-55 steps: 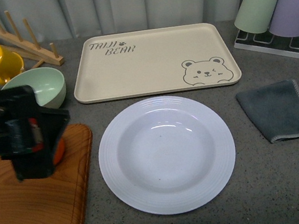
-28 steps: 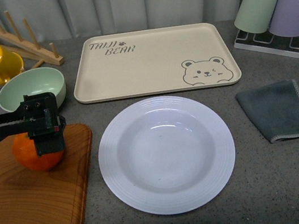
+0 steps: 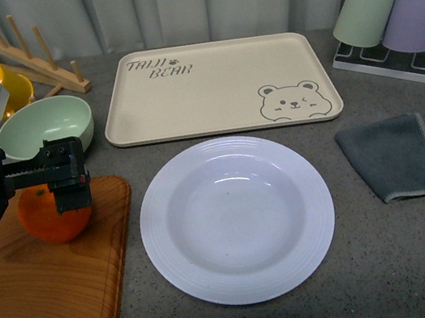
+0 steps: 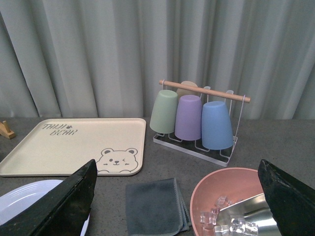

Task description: Place orange and plate with both arms

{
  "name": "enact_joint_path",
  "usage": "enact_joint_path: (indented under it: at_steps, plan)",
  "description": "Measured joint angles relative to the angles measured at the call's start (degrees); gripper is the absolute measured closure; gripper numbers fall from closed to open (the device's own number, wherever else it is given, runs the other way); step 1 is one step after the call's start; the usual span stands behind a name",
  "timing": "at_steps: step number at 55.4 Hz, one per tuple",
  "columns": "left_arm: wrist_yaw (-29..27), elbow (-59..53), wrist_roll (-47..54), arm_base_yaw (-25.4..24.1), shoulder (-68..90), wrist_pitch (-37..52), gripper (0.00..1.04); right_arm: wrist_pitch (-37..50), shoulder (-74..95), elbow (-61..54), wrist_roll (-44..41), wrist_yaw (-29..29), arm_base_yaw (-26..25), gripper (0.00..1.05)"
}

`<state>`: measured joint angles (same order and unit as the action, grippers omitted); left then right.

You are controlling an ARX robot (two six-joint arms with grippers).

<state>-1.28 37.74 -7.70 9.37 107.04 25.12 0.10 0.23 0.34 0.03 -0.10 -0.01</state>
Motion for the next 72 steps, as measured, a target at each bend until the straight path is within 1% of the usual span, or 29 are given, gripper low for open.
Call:
enact_joint_path:
  at_steps: [4, 34, 36, 40, 43, 46, 52, 62, 66, 72]
  plan:
    - [0.44, 0.87, 0.02, -0.11, 1.14, -1.66, 0.06, 0.00, 0.00, 0.00, 0.00, 0.00, 0.00, 0.09]
    - [0.87, 3.72, 0.00, -0.63, 4.90, -4.50, 0.06, 0.00, 0.00, 0.00, 0.00, 0.00, 0.00, 0.09]
    - [0.83, 3.74, 0.09, -0.63, 4.90, -4.59, 0.09, 0.00, 0.00, 0.00, 0.00, 0.00, 0.00, 0.09]
    - [0.87, 3.76, 0.09, -0.66, 4.90, -4.63, 0.20, 0.00, 0.00, 0.00, 0.00, 0.00, 0.00, 0.09]
    - [0.90, 3.78, 0.07, -0.66, 4.90, -4.76, 0.31, 0.00, 0.00, 0.00, 0.00, 0.00, 0.00, 0.09]
    - [0.87, 3.82, 0.09, -0.70, 4.90, -4.85, 0.36, 0.00, 0.00, 0.00, 0.00, 0.00, 0.00, 0.09]
    - [0.90, 3.82, 0.09, -0.72, 4.90, -4.59, 0.39, 0.00, 0.00, 0.00, 0.00, 0.00, 0.00, 0.09]
    - [1.25, 2.67, -0.28, -0.20, 2.75, -2.78, 0.39, 0.00, 0.00, 0.00, 0.00, 0.00, 0.00, 0.09]
    - [0.09, 1.77, -0.46, 1.03, 0.20, -1.77, 0.39, 0.00, 0.00, 0.00, 0.00, 0.00, 0.00, 0.09]
    - [-0.26, 1.31, -1.95, 4.68, -3.52, -1.33, 0.39, 0.00, 0.00, 0.00, 0.00, 0.00, 0.00, 0.09]
